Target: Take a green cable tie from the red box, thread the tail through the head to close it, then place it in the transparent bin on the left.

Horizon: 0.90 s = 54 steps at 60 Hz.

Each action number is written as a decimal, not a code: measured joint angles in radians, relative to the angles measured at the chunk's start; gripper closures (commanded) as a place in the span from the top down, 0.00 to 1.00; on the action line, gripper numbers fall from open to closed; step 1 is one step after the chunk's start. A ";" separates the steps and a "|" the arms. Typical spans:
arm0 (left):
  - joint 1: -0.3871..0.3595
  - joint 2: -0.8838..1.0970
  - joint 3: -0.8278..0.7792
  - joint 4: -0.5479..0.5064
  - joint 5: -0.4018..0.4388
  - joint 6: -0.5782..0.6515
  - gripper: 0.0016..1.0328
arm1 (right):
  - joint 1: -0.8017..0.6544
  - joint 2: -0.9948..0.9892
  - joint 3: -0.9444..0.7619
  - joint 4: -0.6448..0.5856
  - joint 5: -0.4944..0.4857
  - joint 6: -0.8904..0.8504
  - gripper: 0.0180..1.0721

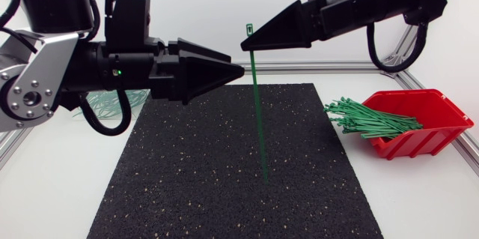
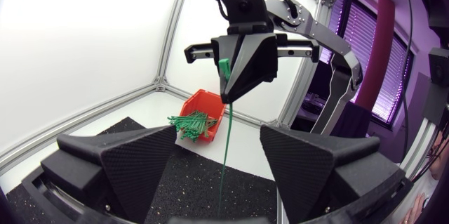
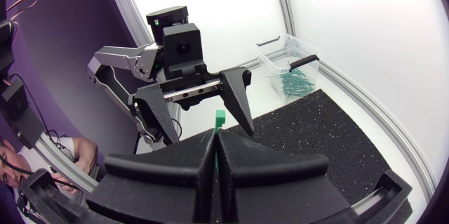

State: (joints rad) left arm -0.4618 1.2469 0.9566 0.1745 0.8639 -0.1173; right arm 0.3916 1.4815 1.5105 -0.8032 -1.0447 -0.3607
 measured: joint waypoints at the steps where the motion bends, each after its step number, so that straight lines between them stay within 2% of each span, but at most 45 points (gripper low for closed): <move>1: 0.000 0.001 0.001 0.007 0.000 -0.005 0.80 | 0.001 0.000 -0.002 0.004 0.000 0.004 0.05; 10: -0.005 0.014 0.008 0.035 0.000 -0.040 0.79 | 0.013 -0.001 -0.015 0.060 -0.003 0.044 0.05; 17: -0.011 0.029 0.008 0.048 0.016 -0.045 0.70 | 0.019 -0.004 -0.040 0.113 -0.003 0.087 0.05; 24: -0.011 0.032 0.008 0.082 0.031 -0.068 0.58 | 0.021 -0.004 -0.054 0.123 -0.003 0.100 0.05; 28: -0.011 0.032 0.008 0.106 0.041 -0.082 0.57 | 0.021 -0.004 -0.054 0.124 -0.003 0.100 0.05; 29: -0.011 0.032 0.008 0.110 0.043 -0.087 0.54 | 0.021 -0.004 -0.054 0.124 -0.003 0.100 0.05; 54: -0.024 0.063 0.008 0.119 0.056 -0.093 0.42 | 0.020 -0.031 -0.071 0.180 -0.003 0.141 0.05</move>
State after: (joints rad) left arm -0.4858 1.3102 0.9642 0.2939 0.9195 -0.2108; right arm 0.4114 1.4509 1.4395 -0.6235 -1.0477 -0.2195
